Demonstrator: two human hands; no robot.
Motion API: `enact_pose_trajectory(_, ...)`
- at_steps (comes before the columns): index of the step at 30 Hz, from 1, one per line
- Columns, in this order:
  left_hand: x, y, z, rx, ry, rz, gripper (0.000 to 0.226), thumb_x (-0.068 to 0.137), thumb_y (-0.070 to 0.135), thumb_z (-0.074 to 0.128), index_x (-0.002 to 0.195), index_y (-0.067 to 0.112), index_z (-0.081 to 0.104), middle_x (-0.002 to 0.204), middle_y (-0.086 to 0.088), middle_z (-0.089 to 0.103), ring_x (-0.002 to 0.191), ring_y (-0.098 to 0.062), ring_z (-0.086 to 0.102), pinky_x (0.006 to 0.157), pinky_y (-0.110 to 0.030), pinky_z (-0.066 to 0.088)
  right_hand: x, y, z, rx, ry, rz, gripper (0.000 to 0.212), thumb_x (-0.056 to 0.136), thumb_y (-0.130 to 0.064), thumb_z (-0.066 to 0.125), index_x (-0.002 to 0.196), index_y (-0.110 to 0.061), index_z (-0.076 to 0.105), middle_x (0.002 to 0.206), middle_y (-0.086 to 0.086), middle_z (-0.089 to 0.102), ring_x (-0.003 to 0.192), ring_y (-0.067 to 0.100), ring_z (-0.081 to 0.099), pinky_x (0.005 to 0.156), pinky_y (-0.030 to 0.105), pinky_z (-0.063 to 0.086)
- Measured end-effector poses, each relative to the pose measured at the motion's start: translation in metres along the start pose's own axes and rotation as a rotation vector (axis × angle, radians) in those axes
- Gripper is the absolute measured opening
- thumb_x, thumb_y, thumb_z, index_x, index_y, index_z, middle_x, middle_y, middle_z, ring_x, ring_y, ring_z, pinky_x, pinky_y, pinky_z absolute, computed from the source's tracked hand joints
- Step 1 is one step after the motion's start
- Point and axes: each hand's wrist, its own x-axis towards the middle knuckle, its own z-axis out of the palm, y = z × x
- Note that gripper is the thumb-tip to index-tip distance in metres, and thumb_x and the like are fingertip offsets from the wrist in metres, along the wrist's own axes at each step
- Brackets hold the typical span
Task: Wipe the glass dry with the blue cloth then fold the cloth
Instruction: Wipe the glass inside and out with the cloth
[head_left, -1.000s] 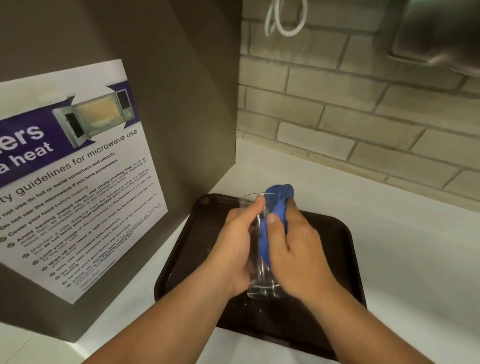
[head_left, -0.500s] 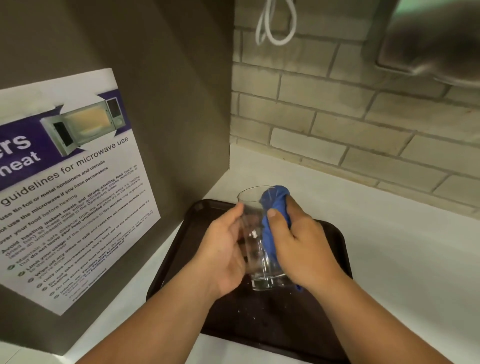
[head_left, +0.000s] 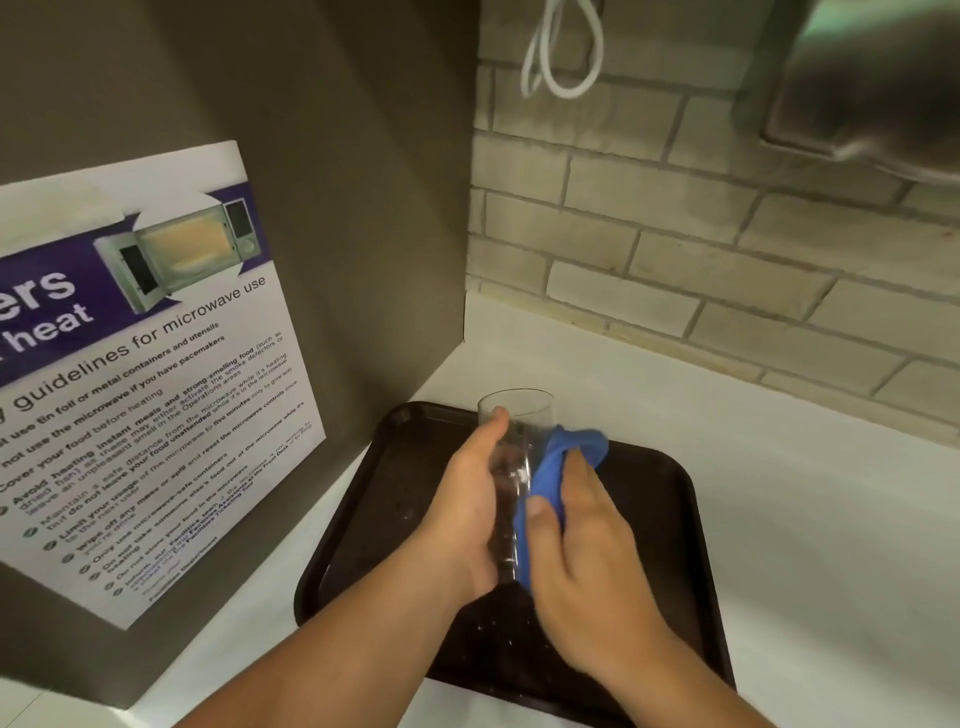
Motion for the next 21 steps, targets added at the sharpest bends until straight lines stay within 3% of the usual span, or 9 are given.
enact_pose_trajectory(2,-0.001,-0.005,0.003,0.023,0.000,0.013,0.057,0.100,0.063,0.059,0.114,0.015,0.087,0.113,-0.018,0.086,0.098,-0.028,0.083,0.082,-0.037,0.062,0.010,-0.009,0.004,-0.224,0.089,-0.120,0.074,0.096,-0.052,0.023,0.158,-0.012,0.016,0.164,0.009,0.027,0.148,0.017,0.033,0.119,0.024,0.026)
enact_pose_trajectory(3,-0.002,-0.006,0.004,0.030,-0.007,0.020,0.055,0.101,0.061,0.058,0.119,0.018,0.085,0.119,-0.017,0.085,0.106,-0.028,0.082,0.085,-0.038,0.061,0.020,-0.013,0.001,-0.251,0.130,-0.150,0.072,0.099,-0.048,0.028,0.158,-0.009,0.015,0.165,0.011,0.026,0.149,0.020,0.031,0.120,0.024,0.025)
enact_pose_trajectory(5,-0.003,-0.002,0.003,0.007,-0.026,0.023,0.056,0.100,0.066,0.055,0.116,0.022,0.087,0.115,-0.013,0.087,0.103,-0.027,0.084,0.085,-0.040,0.063,0.041,-0.017,-0.012,-0.140,0.129,-0.115,0.060,0.102,-0.040,0.036,0.152,-0.007,0.031,0.152,0.017,0.046,0.133,0.024,0.052,0.111,0.028,0.042)
enact_pose_trajectory(7,-0.001,0.004,-0.001,-0.046,-0.080,0.026,0.060,0.100,0.070,0.051,0.103,0.024,0.090,0.110,-0.014,0.088,0.095,-0.030,0.086,0.086,-0.045,0.065,0.055,-0.012,-0.022,0.079,0.125,0.003,0.038,0.104,-0.036,0.036,0.127,-0.013,0.054,0.115,0.015,0.070,0.098,0.020,0.068,0.089,0.034,0.056)
enact_pose_trajectory(9,0.001,0.008,-0.004,-0.057,-0.090,0.023,0.063,0.100,0.069,0.051,0.097,0.021,0.091,0.103,-0.014,0.088,0.088,-0.031,0.086,0.079,-0.044,0.067,0.054,-0.005,-0.023,0.271,0.111,0.114,0.035,0.105,-0.038,0.034,0.107,-0.018,0.062,0.093,0.009,0.074,0.084,0.019,0.070,0.084,0.046,0.057)
enact_pose_trajectory(11,0.001,0.007,-0.004,-0.025,-0.087,0.012,0.064,0.099,0.070,0.052,0.104,0.019,0.090,0.102,-0.013,0.088,0.088,-0.029,0.086,0.074,-0.040,0.066,0.043,-0.001,-0.018,0.284,0.124,0.075,0.036,0.105,-0.039,0.032,0.105,-0.020,0.063,0.088,0.005,0.073,0.081,0.017,0.071,0.082,0.049,0.057)
enact_pose_trajectory(15,-0.002,0.005,-0.006,0.003,-0.120,0.044,0.072,0.092,0.078,0.054,0.124,0.021,0.083,0.116,-0.013,0.086,0.101,-0.029,0.084,0.080,-0.040,0.064,0.029,-0.008,-0.012,0.188,0.180,-0.148,0.052,0.098,-0.054,0.029,0.125,-0.018,0.055,0.099,0.002,0.070,0.088,0.012,0.069,0.079,0.033,0.059)
enact_pose_trajectory(17,-0.004,0.003,-0.004,0.009,-0.170,0.092,0.071,0.084,0.076,0.058,0.120,0.021,0.085,0.113,-0.012,0.087,0.099,-0.027,0.085,0.078,-0.037,0.066,0.032,-0.013,-0.016,0.179,0.233,-0.190,0.053,0.096,-0.055,0.028,0.117,-0.018,0.057,0.091,0.001,0.069,0.080,0.010,0.068,0.071,0.027,0.056)
enact_pose_trajectory(21,-0.011,0.000,0.004,0.003,-0.206,0.145,0.074,0.082,0.073,0.063,0.123,0.014,0.083,0.101,-0.012,0.086,0.087,-0.025,0.084,0.073,-0.037,0.067,0.065,-0.020,-0.042,0.433,0.328,0.141,0.042,0.102,-0.038,0.035,0.083,-0.012,0.061,0.067,-0.003,0.065,0.064,0.020,0.064,0.054,0.023,0.048)
